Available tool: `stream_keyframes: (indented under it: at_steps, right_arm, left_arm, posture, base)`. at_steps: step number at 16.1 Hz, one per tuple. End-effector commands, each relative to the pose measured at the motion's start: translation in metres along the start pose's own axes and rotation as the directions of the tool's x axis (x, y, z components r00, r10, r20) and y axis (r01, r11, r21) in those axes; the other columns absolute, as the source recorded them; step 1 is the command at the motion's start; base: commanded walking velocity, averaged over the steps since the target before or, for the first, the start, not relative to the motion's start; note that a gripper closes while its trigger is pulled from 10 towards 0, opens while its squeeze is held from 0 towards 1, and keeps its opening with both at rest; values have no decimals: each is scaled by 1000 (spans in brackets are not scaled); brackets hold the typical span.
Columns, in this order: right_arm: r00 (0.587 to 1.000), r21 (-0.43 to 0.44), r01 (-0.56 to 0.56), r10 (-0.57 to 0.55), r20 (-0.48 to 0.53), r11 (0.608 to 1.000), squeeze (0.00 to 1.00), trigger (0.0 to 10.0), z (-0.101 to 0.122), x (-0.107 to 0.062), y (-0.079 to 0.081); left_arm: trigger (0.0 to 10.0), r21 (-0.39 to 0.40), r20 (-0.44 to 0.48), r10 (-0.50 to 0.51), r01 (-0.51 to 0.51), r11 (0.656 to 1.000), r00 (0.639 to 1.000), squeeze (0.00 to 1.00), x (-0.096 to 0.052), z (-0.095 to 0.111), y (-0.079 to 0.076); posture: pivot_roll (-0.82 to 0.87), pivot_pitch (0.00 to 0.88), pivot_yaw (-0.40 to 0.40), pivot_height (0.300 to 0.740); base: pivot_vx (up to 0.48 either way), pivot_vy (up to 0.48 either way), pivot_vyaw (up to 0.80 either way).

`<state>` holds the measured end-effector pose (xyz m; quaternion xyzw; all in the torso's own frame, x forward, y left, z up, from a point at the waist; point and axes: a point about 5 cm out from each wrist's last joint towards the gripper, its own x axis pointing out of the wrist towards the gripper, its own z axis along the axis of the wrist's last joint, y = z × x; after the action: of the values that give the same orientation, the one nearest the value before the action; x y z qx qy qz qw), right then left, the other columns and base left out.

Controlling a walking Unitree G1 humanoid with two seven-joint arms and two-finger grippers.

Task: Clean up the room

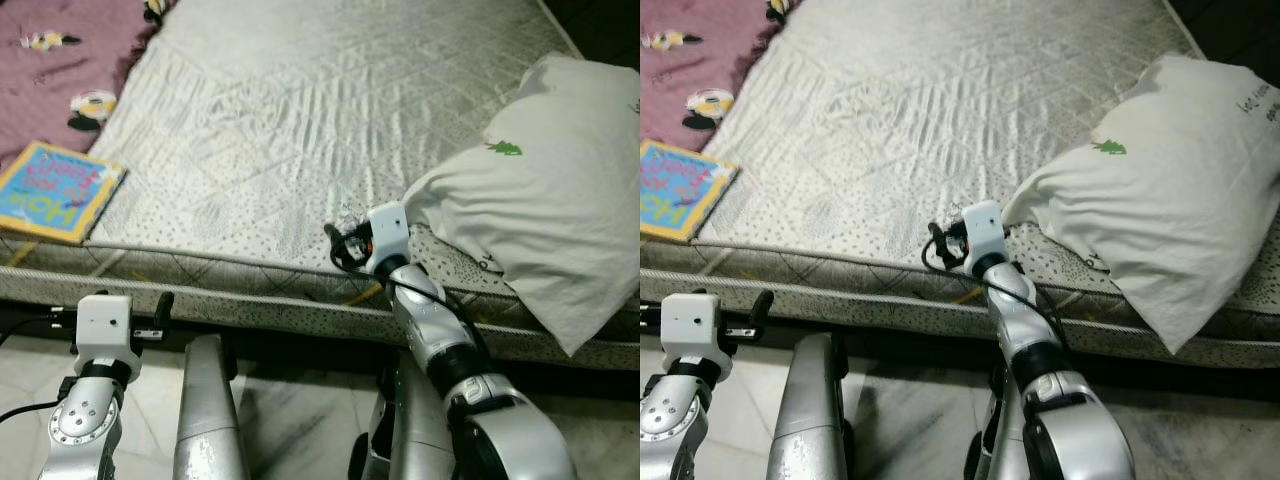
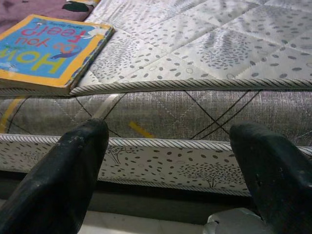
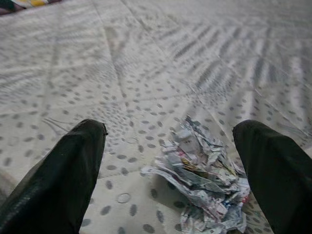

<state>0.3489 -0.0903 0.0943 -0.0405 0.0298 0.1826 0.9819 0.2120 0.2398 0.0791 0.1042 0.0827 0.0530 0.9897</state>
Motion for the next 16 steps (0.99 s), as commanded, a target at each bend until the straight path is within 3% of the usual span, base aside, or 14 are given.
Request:
stream_keyframes:
  at_steps: [1, 4, 7, 10, 12, 13, 14, 16]
  right_arm:
    - [998, -14, 37, -37, -40, 999, 0, 10000, -2, 3, -6]
    - [995, -52, 73, -76, -65, 996, 0, 10000, 3, 12, -8]
    - [986, -38, 136, -139, -90, 990, 0, 10000, 8, 18, -9]
    - [967, -54, 134, -143, -210, 989, 0, 10000, -4, 18, -2]
    - [935, 16, 131, -118, -335, 991, 0, 10000, -23, 13, 5]
    - [929, 45, 135, -111, -354, 990, 0, 5373, -26, 11, 7]
    - [916, 105, 162, -110, -387, 981, 0, 0, -34, 8, 9]
    - [906, 132, 190, -122, -404, 973, 0, 0, -38, 5, 9]
  left_arm:
    - [10000, 10, 15, -8, 8, 1000, 1000, 0, 0, 5, -7]
    - [10000, 19, 11, -27, 26, 999, 1000, 0, -3, 4, -13]
    - [10000, 17, 4, -36, 36, 999, 999, 0, -9, 3, -17]
    - [10000, 13, -4, -37, 37, 999, 999, 0, -14, 1, -20]
    - [10000, 9, -8, -38, 38, 999, 999, 0, -15, 1, -21]
    - [10000, 8, -10, -39, 39, 999, 999, 0, -15, 1, -21]
    - [10000, 7, -12, -45, 45, 999, 999, 0, -15, 0, -22]
    - [10000, 8, -15, -49, 49, 999, 999, 0, -15, 0, -23]
  posture:
    - [214, 171, -94, 507]
    - [212, 189, -96, 507]
    - [223, 212, -110, 507]
    - [226, 229, -120, 507]
    - [224, 232, -121, 507]
    - [223, 233, -122, 507]
    - [222, 232, -120, 507]
    - [222, 230, -120, 507]
  base:
    - [0, 0, 0]
    - [0, 0, 0]
    - [0, 0, 0]
    - [0, 0, 0]
    - [0, 0, 0]
    - [0, 0, 0]
    - [0, 0, 0]
    - [0, 0, 0]
